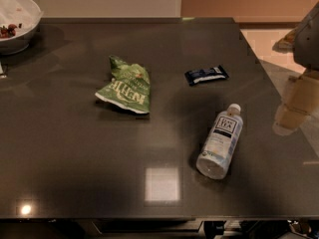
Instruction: Move blue plastic bottle near green jalapeno chip bag
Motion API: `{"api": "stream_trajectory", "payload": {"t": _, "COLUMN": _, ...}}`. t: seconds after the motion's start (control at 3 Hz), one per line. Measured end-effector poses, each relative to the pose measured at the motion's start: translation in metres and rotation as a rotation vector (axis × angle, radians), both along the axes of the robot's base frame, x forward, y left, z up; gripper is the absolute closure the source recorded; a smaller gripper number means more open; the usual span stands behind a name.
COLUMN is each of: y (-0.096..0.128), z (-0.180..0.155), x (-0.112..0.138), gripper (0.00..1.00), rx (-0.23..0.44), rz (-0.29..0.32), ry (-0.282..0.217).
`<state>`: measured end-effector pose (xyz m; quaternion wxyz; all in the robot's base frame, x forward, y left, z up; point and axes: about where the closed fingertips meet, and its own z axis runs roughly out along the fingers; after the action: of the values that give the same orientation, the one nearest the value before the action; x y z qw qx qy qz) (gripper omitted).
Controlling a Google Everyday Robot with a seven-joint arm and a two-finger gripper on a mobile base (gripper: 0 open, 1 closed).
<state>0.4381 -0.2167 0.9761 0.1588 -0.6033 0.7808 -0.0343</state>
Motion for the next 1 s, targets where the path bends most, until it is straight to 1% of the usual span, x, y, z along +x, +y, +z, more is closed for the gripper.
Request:
{"api": "stream_trajectory", "payload": {"t": 0.67, "y": 0.0000, "z": 0.0000, "x": 0.0000, "gripper": 0.00, "rx": 0.000, "rz": 0.000, "ry": 0.000}}
{"api": "stream_trajectory", "payload": {"t": 1.0, "y": 0.0022, "z": -0.0017, "x": 0.0004, "gripper": 0.00, "rx": 0.002, "rz": 0.016, "ry": 0.001}}
